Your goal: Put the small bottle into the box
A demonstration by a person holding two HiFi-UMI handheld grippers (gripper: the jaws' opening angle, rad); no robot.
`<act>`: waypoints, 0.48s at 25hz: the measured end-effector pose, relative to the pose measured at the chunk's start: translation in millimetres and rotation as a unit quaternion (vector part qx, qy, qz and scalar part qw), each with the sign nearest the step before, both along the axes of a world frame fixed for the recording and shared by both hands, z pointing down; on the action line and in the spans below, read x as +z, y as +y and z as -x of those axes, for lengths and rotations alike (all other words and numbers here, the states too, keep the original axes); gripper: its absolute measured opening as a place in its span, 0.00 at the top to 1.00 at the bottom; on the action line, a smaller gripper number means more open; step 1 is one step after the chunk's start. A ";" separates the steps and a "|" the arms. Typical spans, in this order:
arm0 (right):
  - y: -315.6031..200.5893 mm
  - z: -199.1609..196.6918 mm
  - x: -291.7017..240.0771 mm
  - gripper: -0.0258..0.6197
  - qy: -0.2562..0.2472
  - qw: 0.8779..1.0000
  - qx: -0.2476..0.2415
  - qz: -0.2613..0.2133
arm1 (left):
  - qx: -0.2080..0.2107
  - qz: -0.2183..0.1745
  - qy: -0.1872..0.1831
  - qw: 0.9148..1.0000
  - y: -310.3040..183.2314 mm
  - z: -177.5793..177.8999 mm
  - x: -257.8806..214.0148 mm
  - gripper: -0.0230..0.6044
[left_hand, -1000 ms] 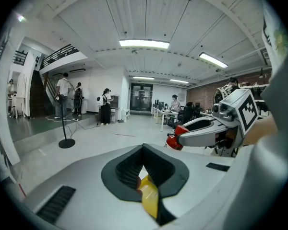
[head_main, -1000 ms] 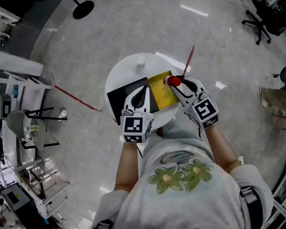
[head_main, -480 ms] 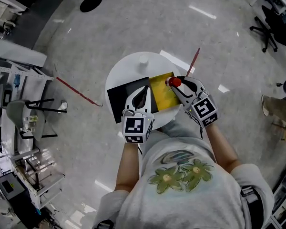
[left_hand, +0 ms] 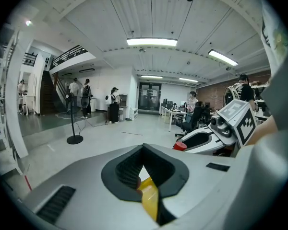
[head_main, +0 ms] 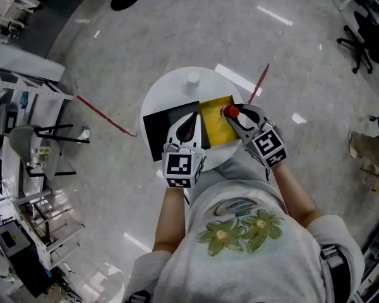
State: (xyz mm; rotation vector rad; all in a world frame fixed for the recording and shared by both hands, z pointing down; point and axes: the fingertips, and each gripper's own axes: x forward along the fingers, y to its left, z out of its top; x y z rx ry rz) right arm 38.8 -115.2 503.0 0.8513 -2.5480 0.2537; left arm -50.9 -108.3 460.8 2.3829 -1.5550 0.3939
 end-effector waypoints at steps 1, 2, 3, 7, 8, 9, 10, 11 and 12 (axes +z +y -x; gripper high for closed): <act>0.4 0.8 1.3 0.74 0.000 1.000 -0.002 0.002 | -0.001 0.001 0.000 1.000 -0.1 -0.1 0.7 0.96; 0.6 1.1 2.8 0.73 0.001 1.000 -0.004 0.004 | -0.001 0.002 -0.001 1.000 -0.3 -0.5 1.5 0.96; 0.6 1.0 4.9 0.74 0.003 1.000 -0.006 0.007 | -0.002 0.002 -0.001 1.000 -0.5 -0.9 2.1 0.96; -0.4 0.1 18.3 0.74 0.015 1.000 -0.010 0.015 | -0.007 0.006 -0.001 1.000 -1.9 1.1 5.8 0.96; -0.5 0.3 21.4 0.74 0.019 1.000 -0.012 0.018 | -0.008 0.007 0.000 1.000 -2.4 2.3 6.3 0.96; -0.9 0.6 23.7 0.74 0.023 0.999 -0.013 0.021 | -0.010 0.008 0.000 1.000 -3.0 3.3 6.2 0.96; -1.7 1.4 24.9 0.74 0.025 0.999 -0.014 0.022 | -0.011 0.010 0.001 1.000 -3.6 4.0 6.2 0.96; -2.7 2.7 25.5 0.74 0.025 0.999 -0.016 0.023 | -0.012 0.011 0.001 1.000 -4.0 4.6 6.8 0.96; -3.5 3.8 26.7 0.74 0.026 0.999 -0.018 0.025 | -0.013 0.013 0.001 1.000 -4.5 5.2 7.7 0.96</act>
